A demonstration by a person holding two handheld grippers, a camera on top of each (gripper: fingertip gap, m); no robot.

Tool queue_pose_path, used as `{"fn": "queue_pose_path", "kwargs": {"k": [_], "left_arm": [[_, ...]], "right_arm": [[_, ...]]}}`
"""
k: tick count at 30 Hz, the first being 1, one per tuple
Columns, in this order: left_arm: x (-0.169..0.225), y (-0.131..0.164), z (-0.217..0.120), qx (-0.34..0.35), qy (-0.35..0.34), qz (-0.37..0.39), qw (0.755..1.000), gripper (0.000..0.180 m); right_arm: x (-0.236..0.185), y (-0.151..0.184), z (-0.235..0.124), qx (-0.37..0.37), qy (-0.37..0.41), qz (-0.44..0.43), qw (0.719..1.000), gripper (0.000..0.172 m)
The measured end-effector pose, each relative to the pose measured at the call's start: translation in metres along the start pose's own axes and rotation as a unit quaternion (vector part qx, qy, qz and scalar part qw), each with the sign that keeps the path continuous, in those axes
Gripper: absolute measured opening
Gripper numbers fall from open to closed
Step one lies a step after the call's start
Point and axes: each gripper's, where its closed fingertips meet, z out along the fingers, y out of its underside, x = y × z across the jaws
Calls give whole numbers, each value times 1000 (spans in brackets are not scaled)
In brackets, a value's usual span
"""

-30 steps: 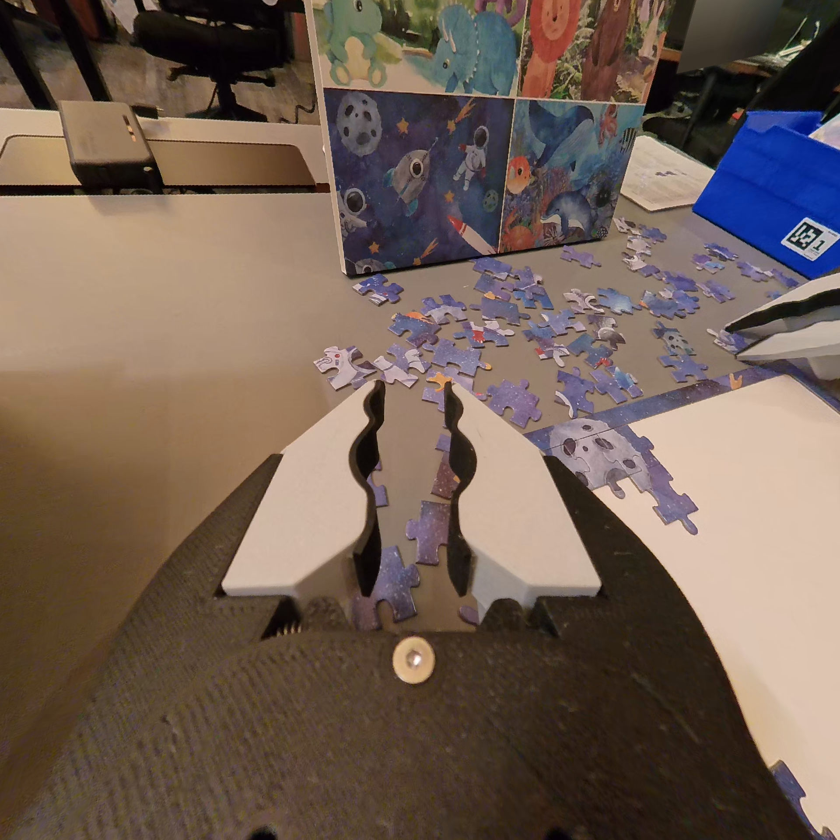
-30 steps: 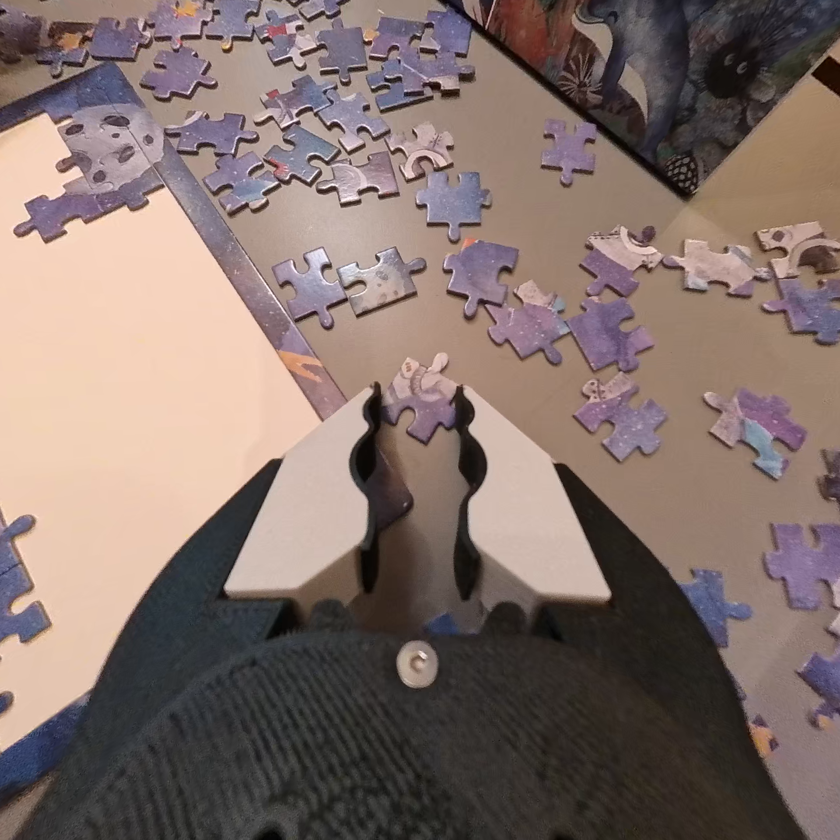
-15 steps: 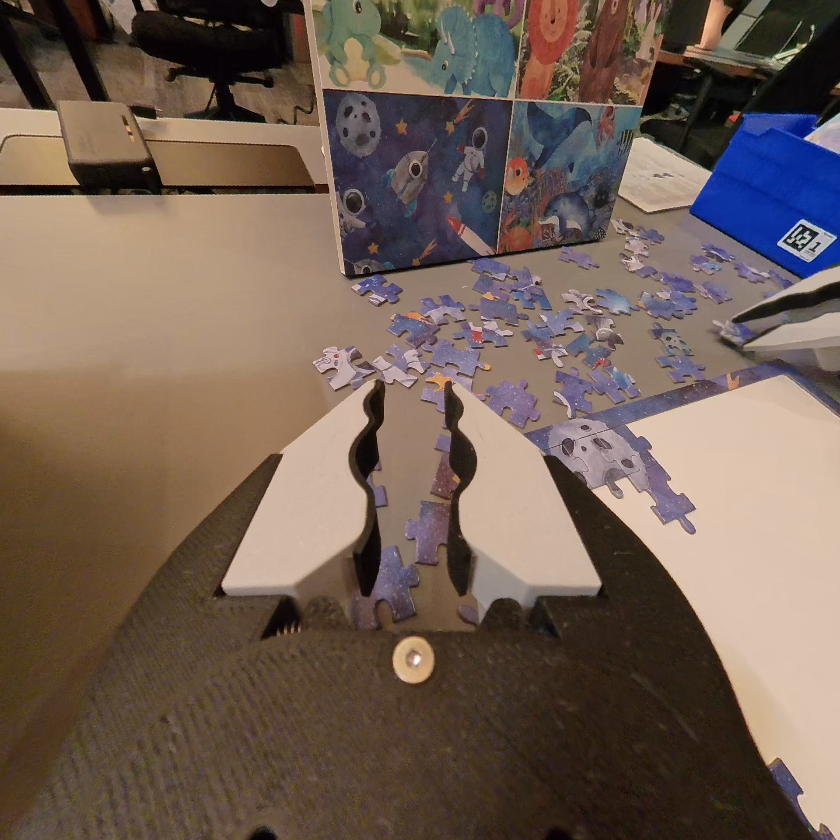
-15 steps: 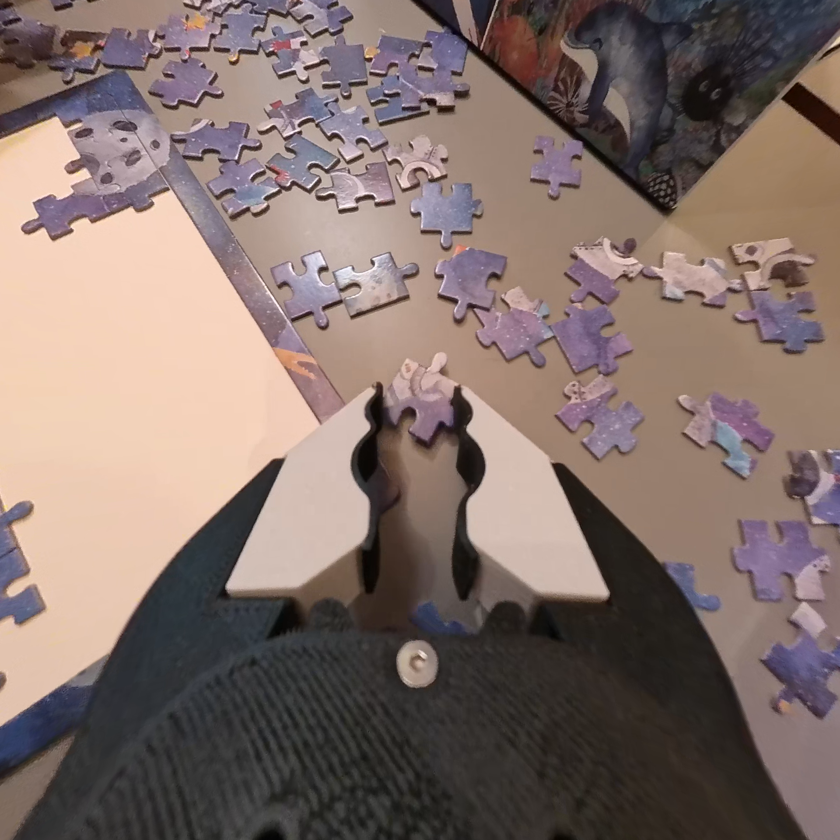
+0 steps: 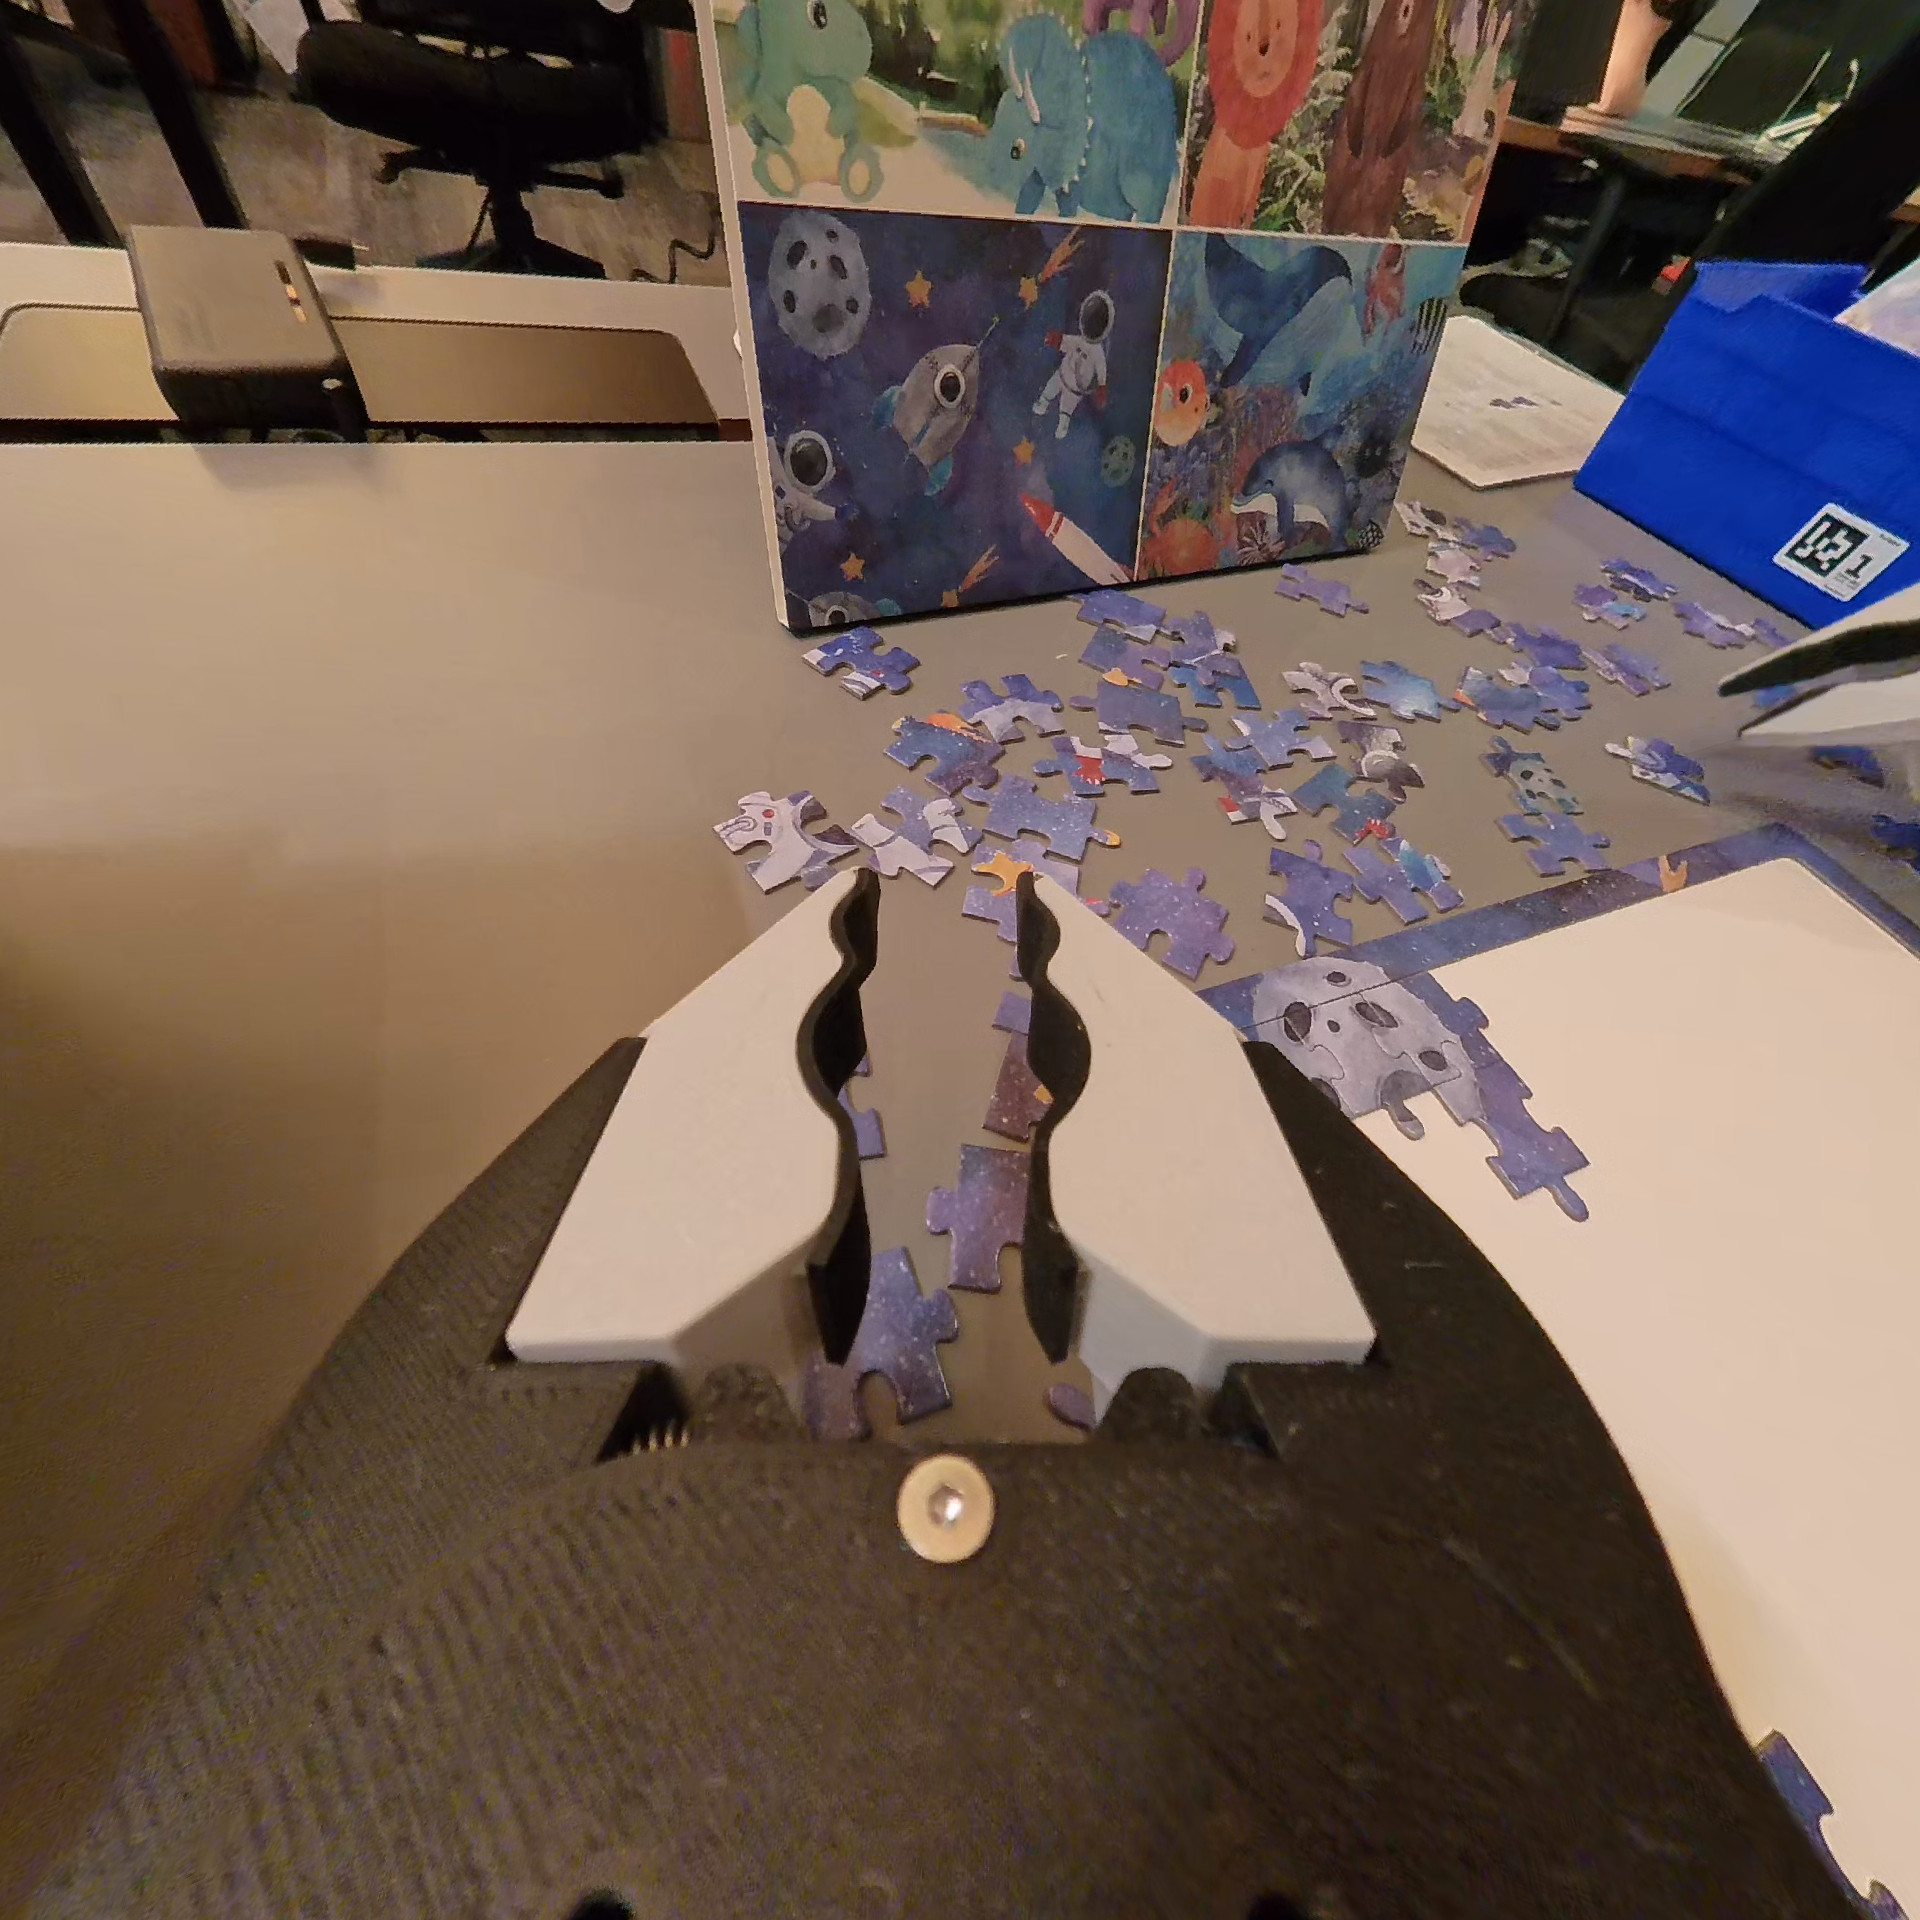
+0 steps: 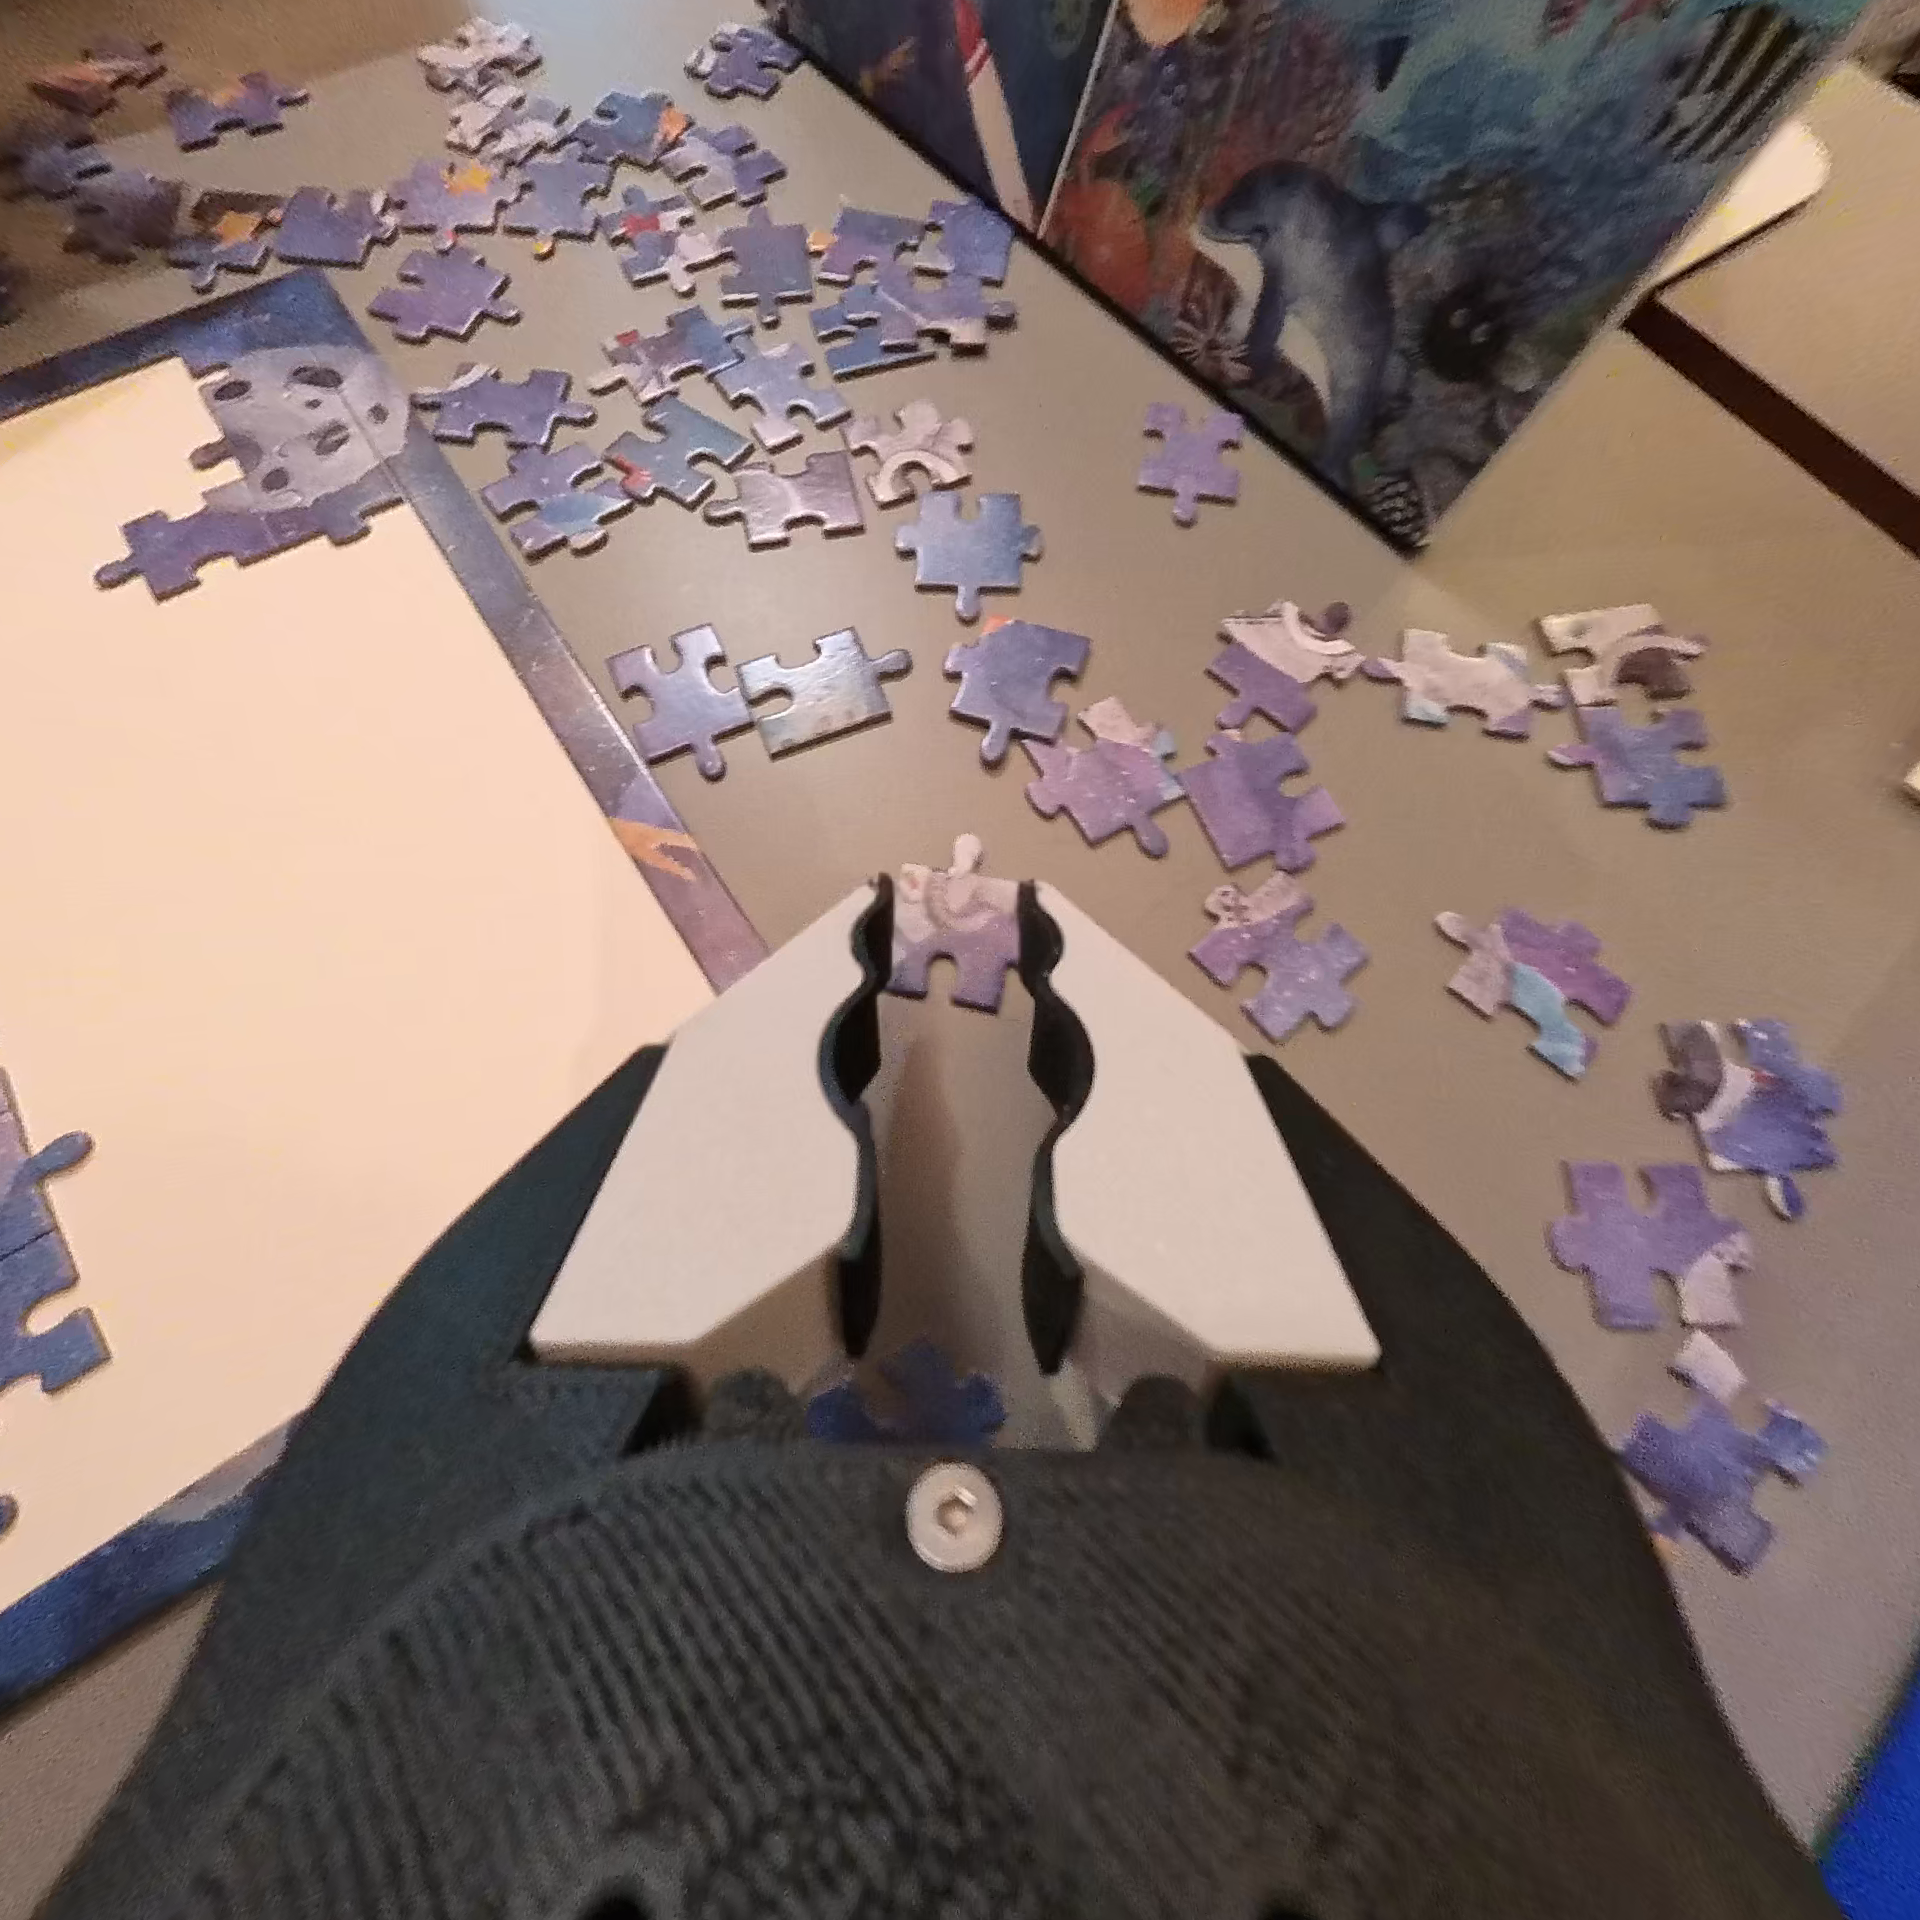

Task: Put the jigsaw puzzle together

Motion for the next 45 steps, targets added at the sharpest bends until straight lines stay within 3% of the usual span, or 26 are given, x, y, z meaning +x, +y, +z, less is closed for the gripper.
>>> {"fn": "queue_pose_path", "kwargs": {"k": [4,13,20,28,29,30,35,40,45], "left_arm": [[0,0,0,-1,0,0,1000,25],[0,0,0,-1,0,0,1000,25],[1,0,0,-1,1,2,1000,25],[0,0,0,0,1,-1,1000,25],[0,0,0,0,1,-1,1000,25],[0,0,0,-1,1,0,1000,25],[0,1,1,-4,-2,2,1000,25],[1,0,0,0,0,1,1000,25],[2,0,0,0,5,-1,1000,25]], "right_arm": [[9,0,-5,7,3,26,1000,24],[-5,20,16,-43,-20,29,998,47],[-8,18,19,-36,-13,9,999,31],[-23,8,16,-13,-61,28,998,30],[-27,4,15,-4,-67,23,997,16],[-33,-1,14,6,-73,17,997,14],[-80,-21,15,17,-109,-34,993,24],[-33,-9,10,-15,21,-96,995,21],[-1,7,6,-21,20,-28,999,31]]}}
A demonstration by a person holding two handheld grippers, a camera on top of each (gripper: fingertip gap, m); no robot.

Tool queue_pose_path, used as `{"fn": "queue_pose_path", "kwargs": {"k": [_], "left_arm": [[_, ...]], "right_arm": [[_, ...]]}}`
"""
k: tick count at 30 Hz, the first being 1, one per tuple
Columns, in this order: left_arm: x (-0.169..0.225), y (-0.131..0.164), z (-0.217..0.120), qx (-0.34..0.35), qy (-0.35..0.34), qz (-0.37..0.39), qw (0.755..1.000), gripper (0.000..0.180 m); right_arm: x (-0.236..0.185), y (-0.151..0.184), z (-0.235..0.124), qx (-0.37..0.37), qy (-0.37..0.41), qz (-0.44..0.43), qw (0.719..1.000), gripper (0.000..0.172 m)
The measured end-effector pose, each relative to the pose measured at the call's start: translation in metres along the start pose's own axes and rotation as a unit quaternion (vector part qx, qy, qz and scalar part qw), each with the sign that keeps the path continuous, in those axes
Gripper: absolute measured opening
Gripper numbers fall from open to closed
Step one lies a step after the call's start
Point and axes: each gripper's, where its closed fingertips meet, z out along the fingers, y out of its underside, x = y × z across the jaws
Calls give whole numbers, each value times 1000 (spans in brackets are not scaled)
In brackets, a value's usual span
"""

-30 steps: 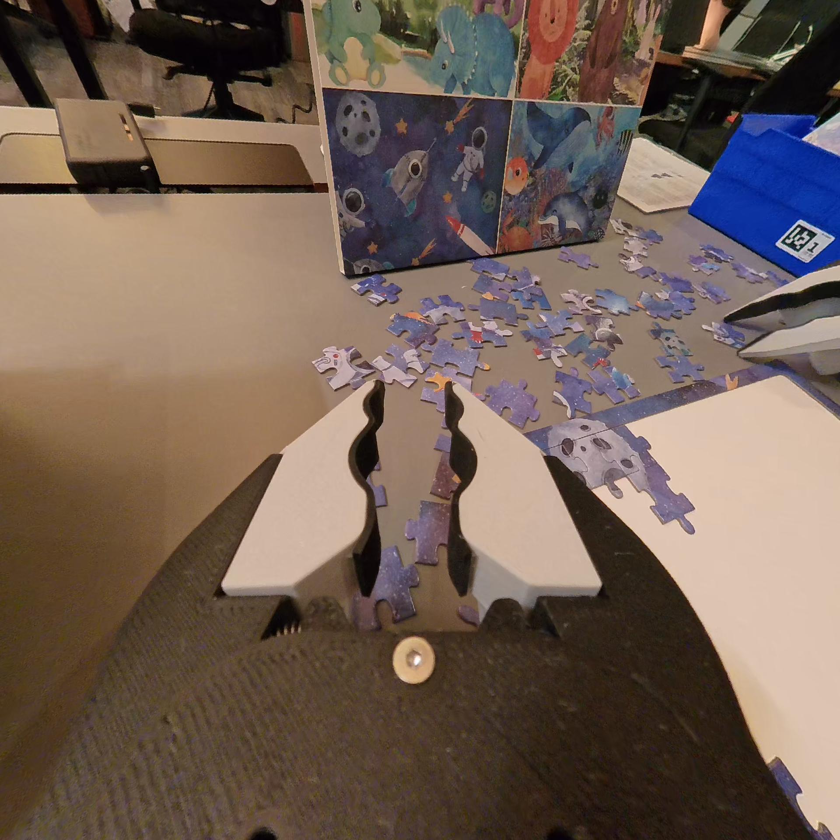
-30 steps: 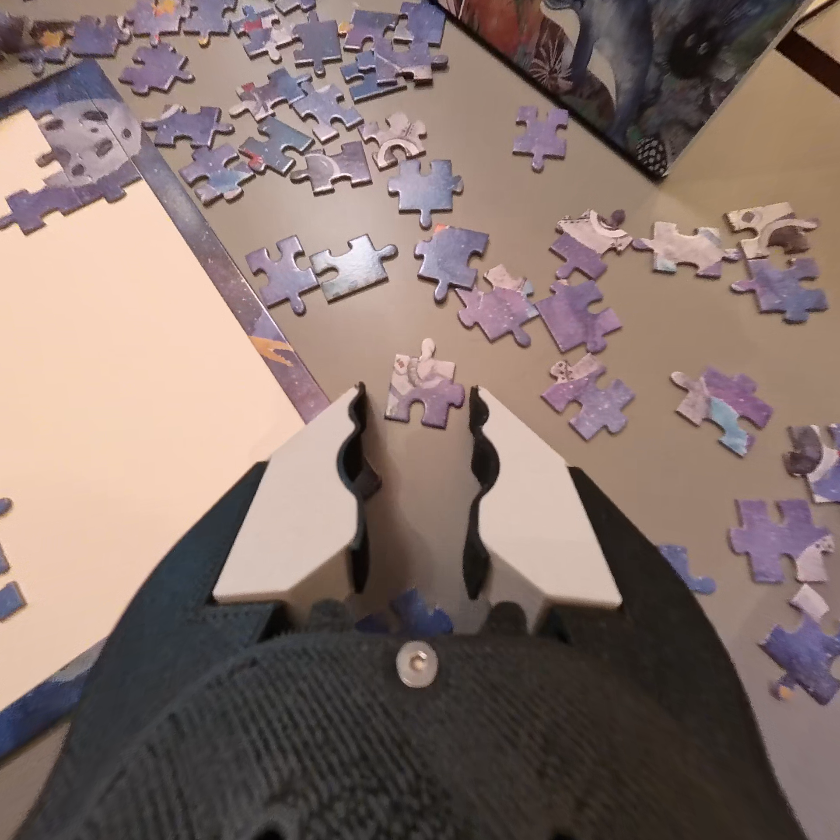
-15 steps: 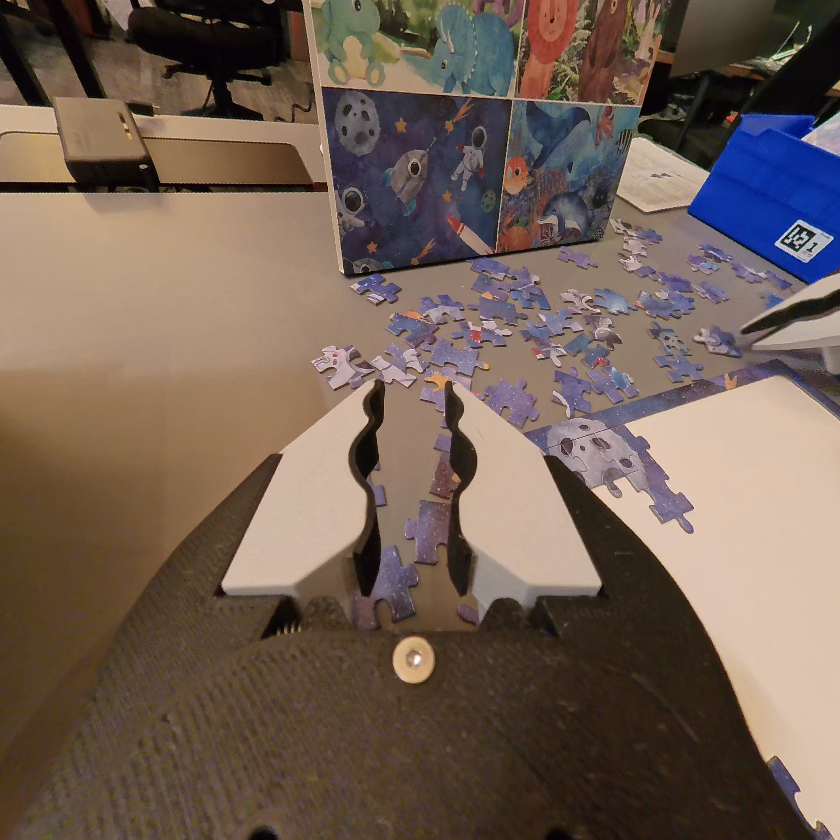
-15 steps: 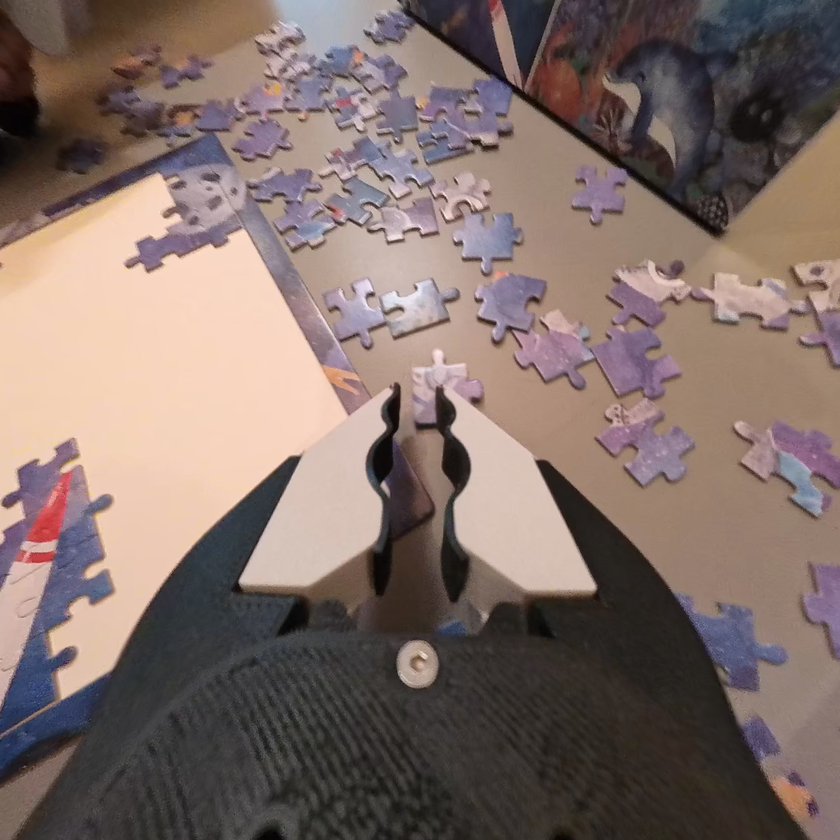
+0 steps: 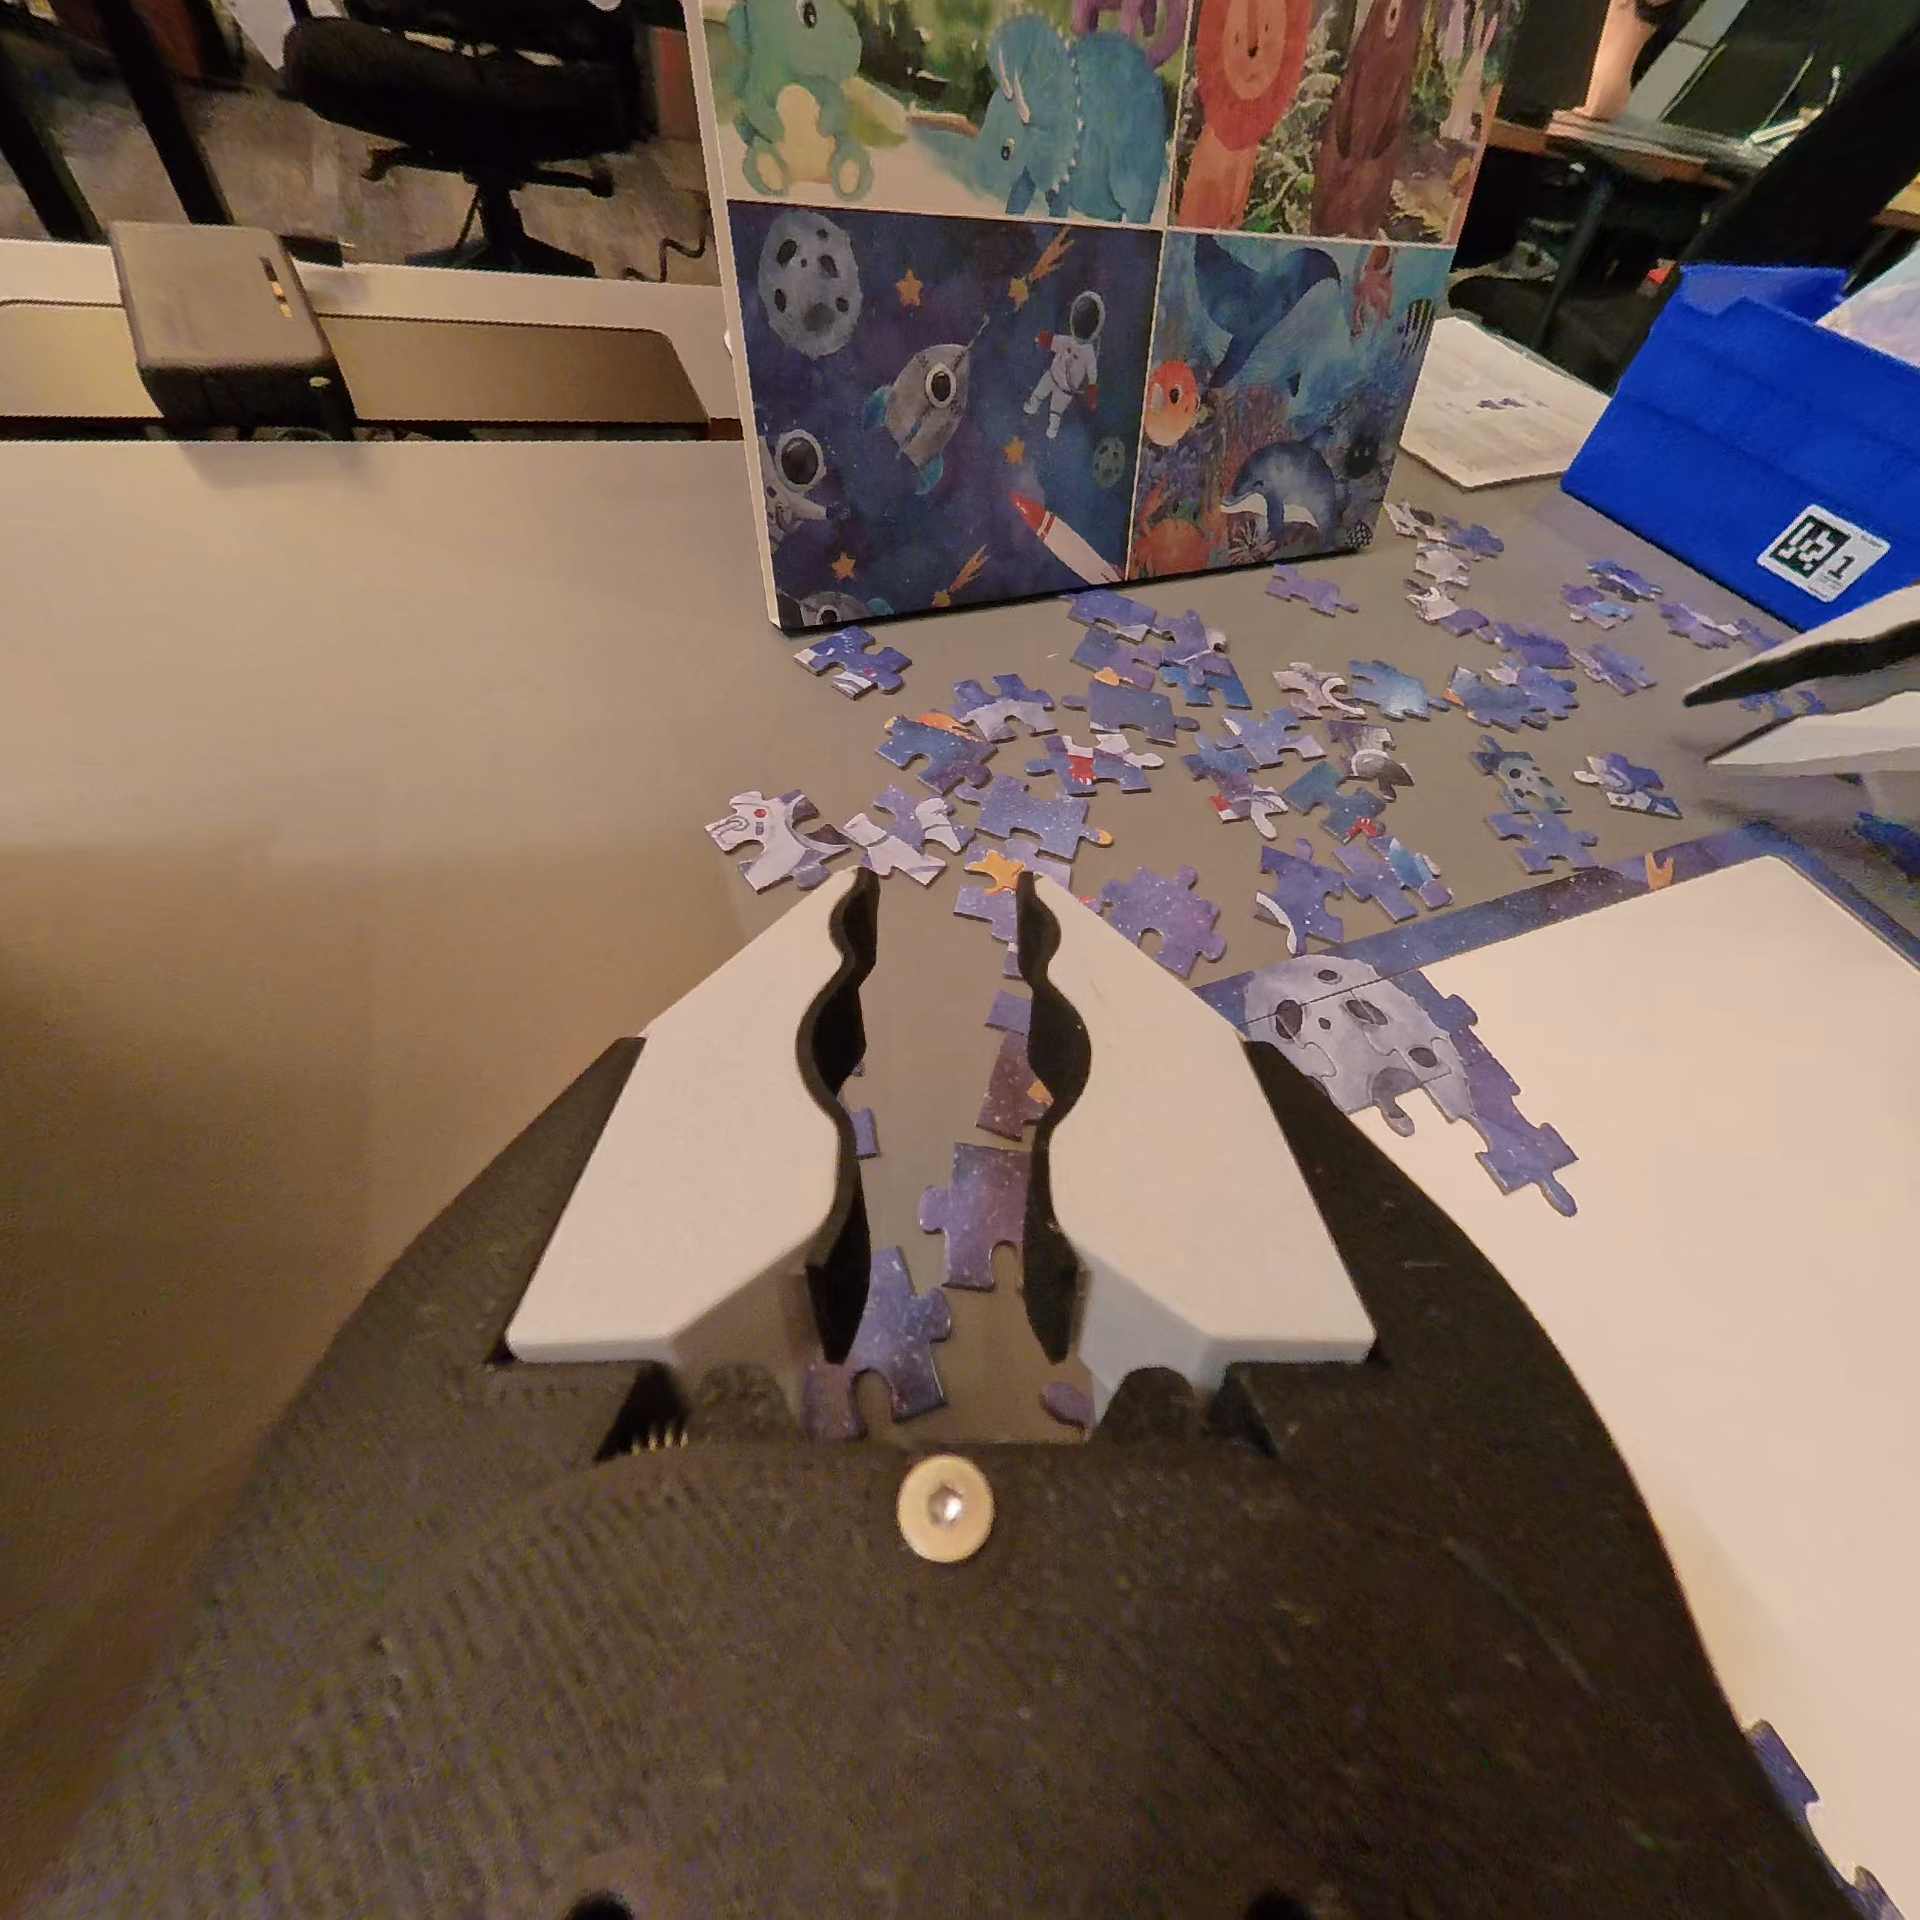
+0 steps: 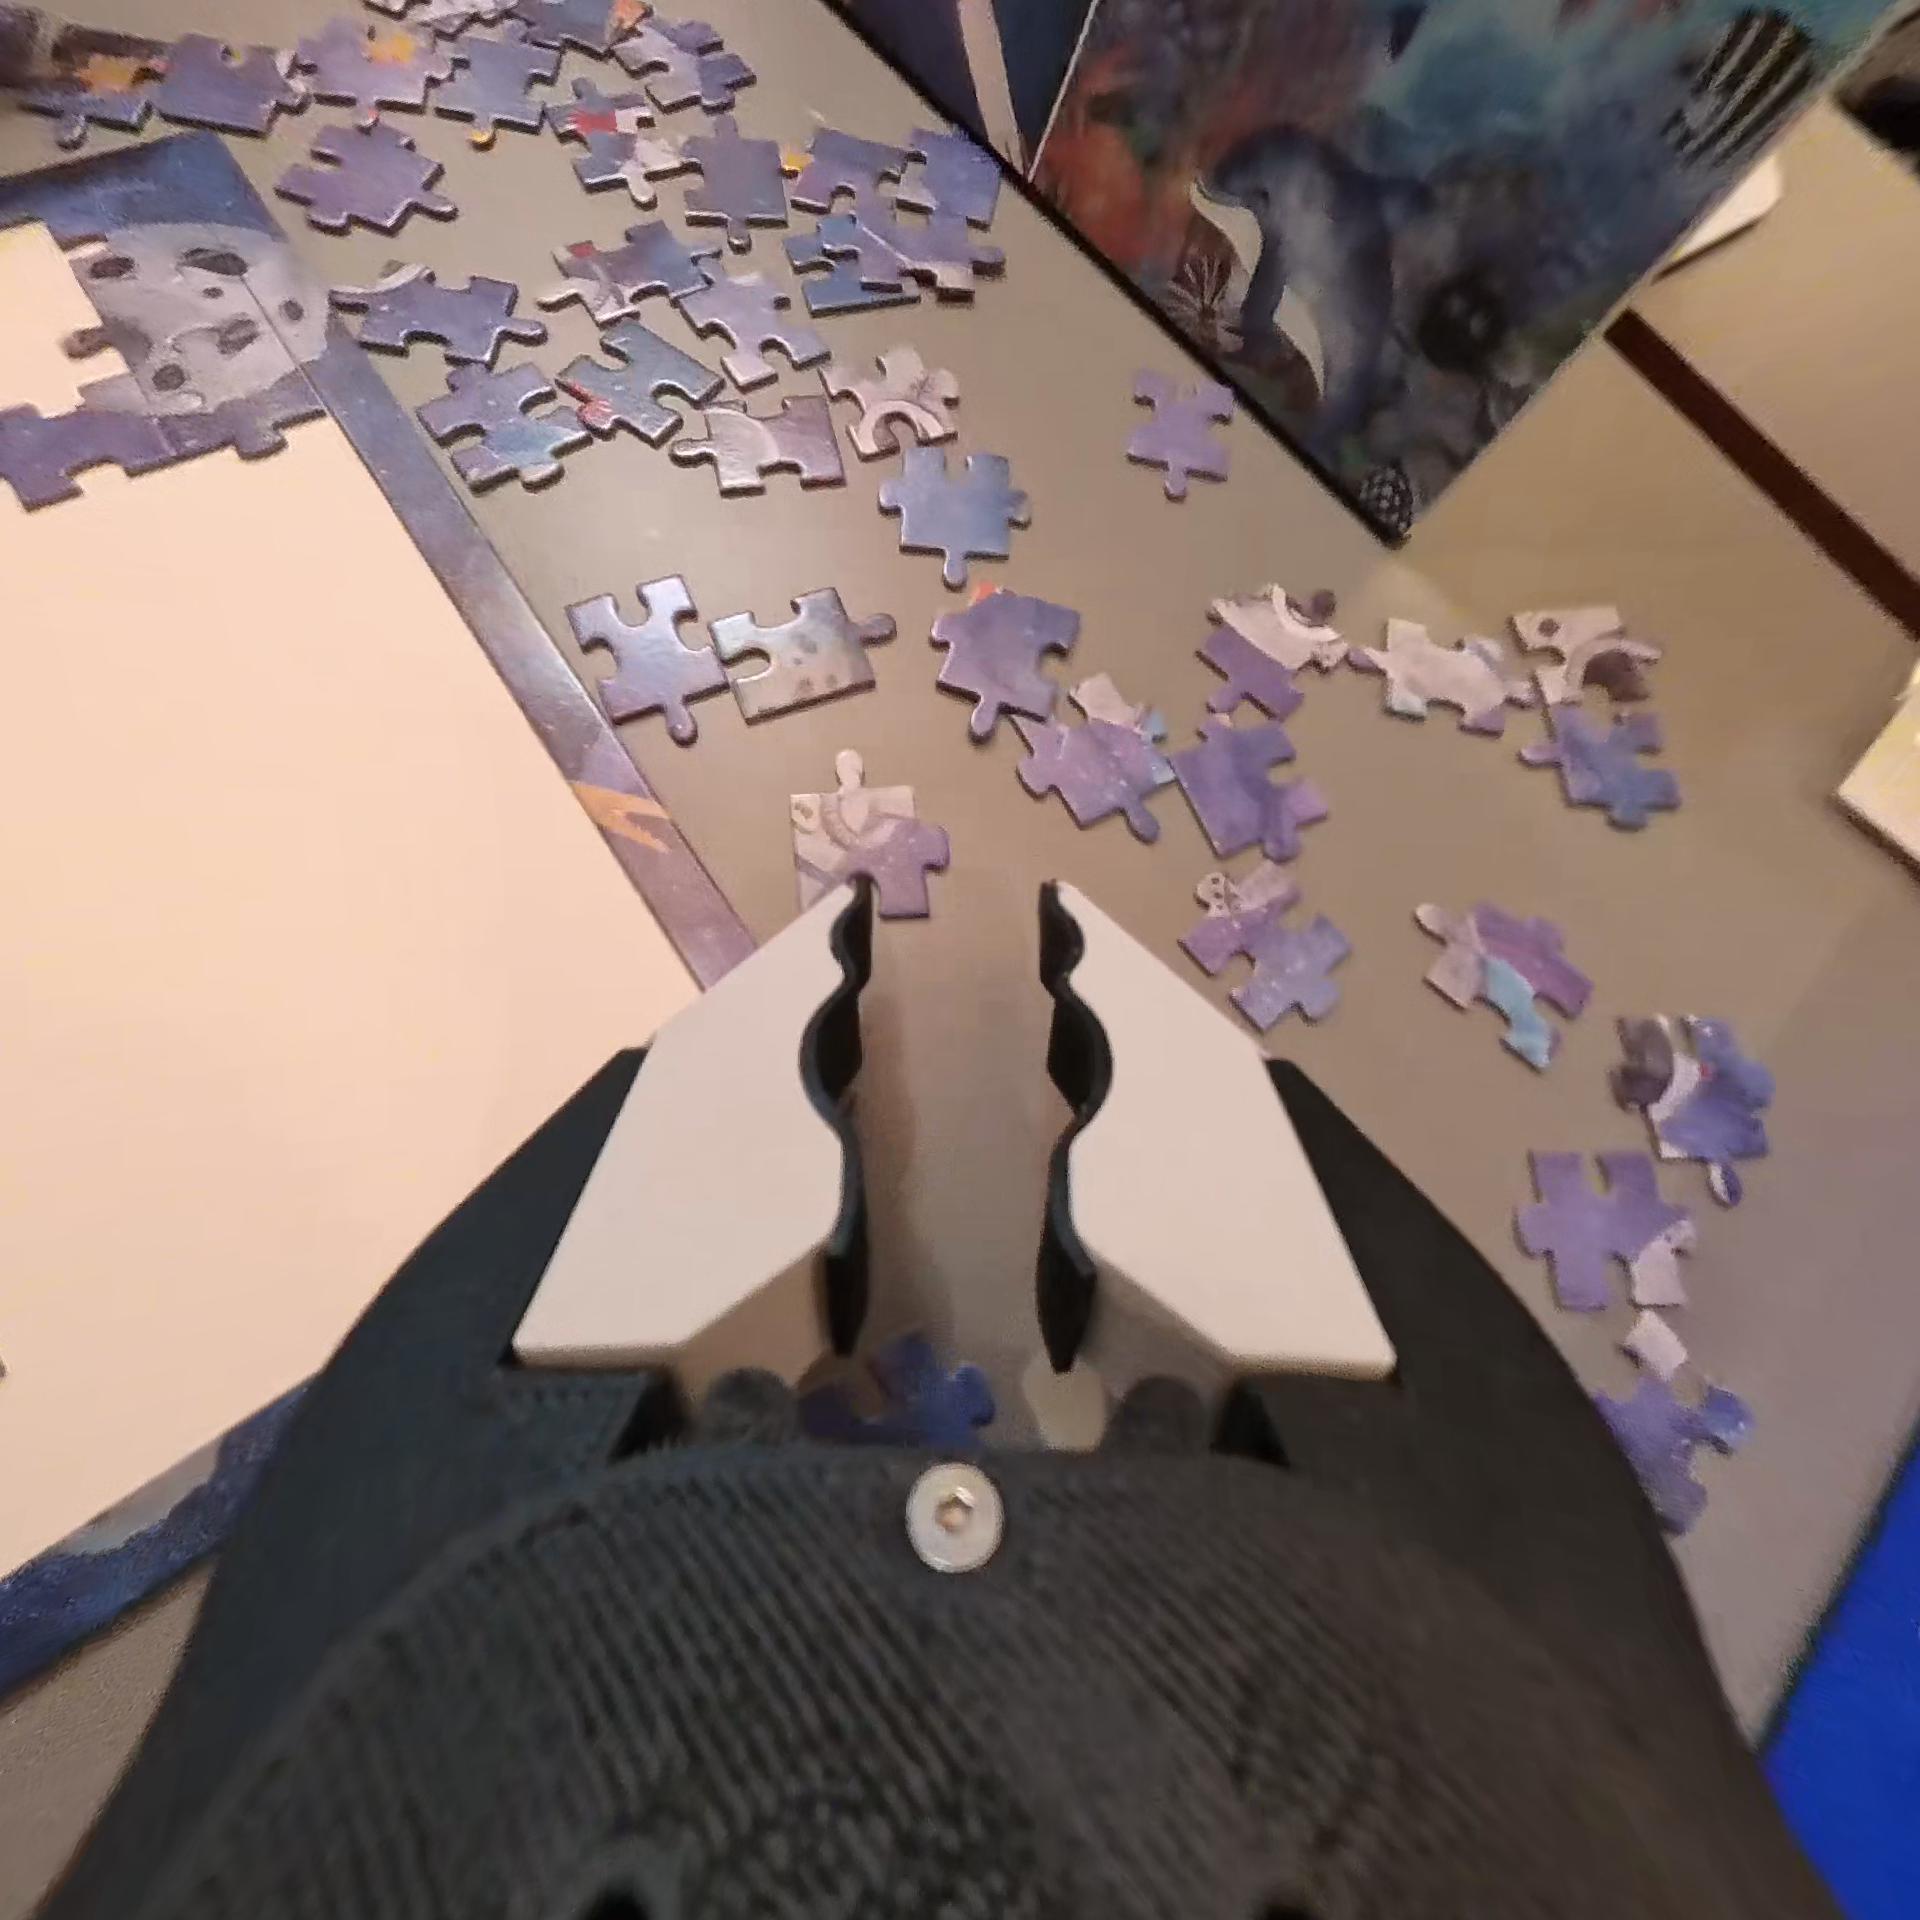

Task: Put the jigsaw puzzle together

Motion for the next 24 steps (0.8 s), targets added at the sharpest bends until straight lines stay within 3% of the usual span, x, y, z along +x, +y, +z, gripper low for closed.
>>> {"fn": "queue_pose_path", "kwargs": {"k": [4,9,15,24], "left_arm": [[0,0,0,1,0,-1,1000,25],[0,0,0,0,0,-1,1000,25],[0,0,0,-2,-1,0,1000,25],[0,0,0,-1,-1,1,1000,25]], "right_arm": [[-13,1,7,4,-41,17,999,34],[-19,6,14,-19,-32,-6,999,37],[-19,6,17,-9,-43,31,999,26],[-19,6,16,-12,-41,34,999,25]]}}
